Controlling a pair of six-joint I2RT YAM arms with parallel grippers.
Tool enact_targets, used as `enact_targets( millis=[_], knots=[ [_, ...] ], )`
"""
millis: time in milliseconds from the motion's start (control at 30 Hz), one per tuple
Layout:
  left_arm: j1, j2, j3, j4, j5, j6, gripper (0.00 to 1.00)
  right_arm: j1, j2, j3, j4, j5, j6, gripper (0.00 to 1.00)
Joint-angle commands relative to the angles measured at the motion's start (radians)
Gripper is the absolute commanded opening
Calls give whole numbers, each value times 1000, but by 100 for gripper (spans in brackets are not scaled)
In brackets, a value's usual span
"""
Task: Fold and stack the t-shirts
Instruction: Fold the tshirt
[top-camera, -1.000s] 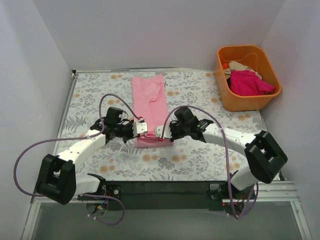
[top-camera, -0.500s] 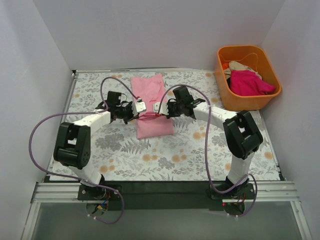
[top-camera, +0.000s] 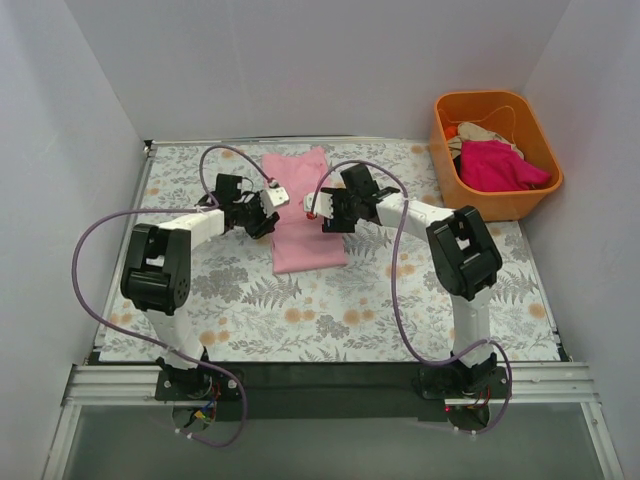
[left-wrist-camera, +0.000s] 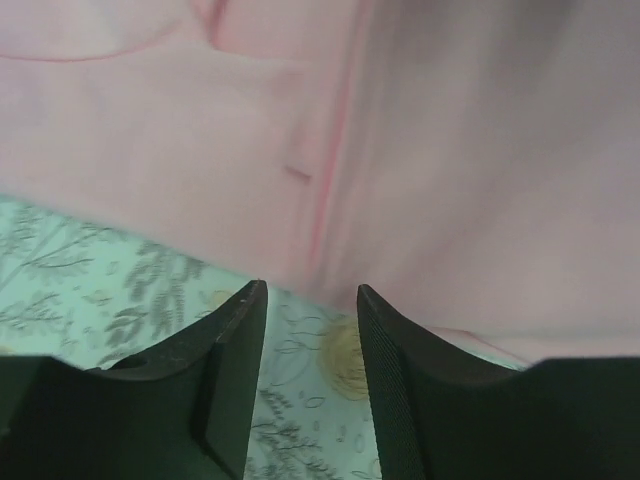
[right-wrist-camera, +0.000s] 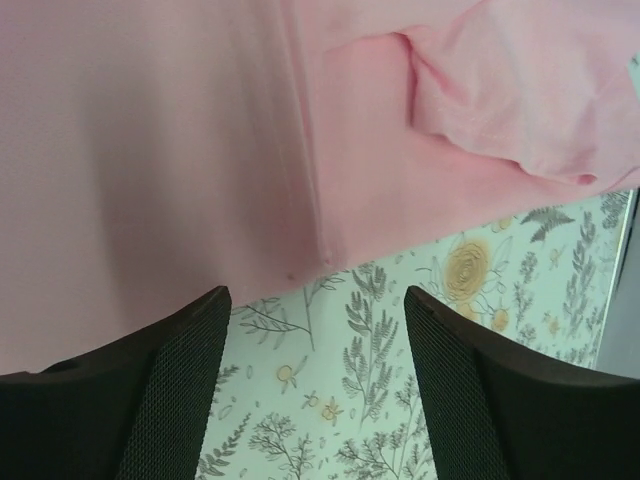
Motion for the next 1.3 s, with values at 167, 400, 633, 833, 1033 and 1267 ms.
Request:
enact_targets(
  millis=[167,400,633,833,1033,1267],
  knots=[
    [46,-141,102,-133,98,-93,42,-32,-209,34,-148,-58,102,61],
    [-98,-348,-105,-282,23,47,40,39,-376,-199,-235,-112,15,38],
    [-204,-446,-328,-199,-22,178,39,124,-410,-448,-55,-40,-102,36],
    [-218,-414,-376,-136,-49,193,39,139,-378,-509,47,-17,-137,38],
    [-216,-394,-393,-101,-35,186,38,139,-370,-509,85,-18,-129,37],
    [-216,-342,-403,-64,-57,180,37,139,-319,-483,87,-11,-154,36]
  ],
)
